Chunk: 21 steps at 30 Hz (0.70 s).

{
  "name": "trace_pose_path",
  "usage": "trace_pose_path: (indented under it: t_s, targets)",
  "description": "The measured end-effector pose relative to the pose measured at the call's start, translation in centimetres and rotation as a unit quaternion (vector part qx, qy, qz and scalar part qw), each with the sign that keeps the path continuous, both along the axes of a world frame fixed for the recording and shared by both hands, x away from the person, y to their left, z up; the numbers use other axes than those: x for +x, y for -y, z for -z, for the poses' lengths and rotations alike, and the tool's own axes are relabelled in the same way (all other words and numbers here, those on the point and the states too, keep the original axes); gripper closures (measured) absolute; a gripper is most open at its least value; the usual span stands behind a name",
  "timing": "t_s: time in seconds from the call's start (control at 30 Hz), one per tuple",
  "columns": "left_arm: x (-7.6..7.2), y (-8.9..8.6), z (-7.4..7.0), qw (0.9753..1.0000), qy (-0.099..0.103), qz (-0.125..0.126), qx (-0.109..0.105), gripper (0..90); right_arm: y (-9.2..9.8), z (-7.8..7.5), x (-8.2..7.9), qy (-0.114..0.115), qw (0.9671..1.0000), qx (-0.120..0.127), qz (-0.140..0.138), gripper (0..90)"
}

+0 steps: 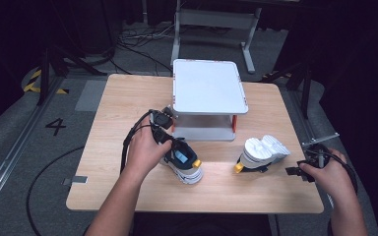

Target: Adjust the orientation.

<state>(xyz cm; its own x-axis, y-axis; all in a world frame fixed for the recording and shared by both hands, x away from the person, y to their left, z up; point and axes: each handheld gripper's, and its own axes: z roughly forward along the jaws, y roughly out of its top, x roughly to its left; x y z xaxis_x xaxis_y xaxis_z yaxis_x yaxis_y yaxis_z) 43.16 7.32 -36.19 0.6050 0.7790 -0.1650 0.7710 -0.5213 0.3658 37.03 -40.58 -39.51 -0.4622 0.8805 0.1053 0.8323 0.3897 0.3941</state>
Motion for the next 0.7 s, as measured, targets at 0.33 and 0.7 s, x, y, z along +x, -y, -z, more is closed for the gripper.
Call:
trace_pose_path:
  t_s: [0.33, 0.7]
  targets:
    - [0.8, 1.9, 1.7, 0.9993, -0.006, 0.017, 0.034, 62.0, 0.1, -0.2, 0.0, 0.003, 1.0000, 0.003, -0.003, 36.4]
    - [0.1, 2.5, -0.4, 0.9948, 0.046, 0.083, 0.036, 73.3, 0.3, -0.2, -0.3, 0.002, 1.0000, 0.004, -0.001, 36.6]
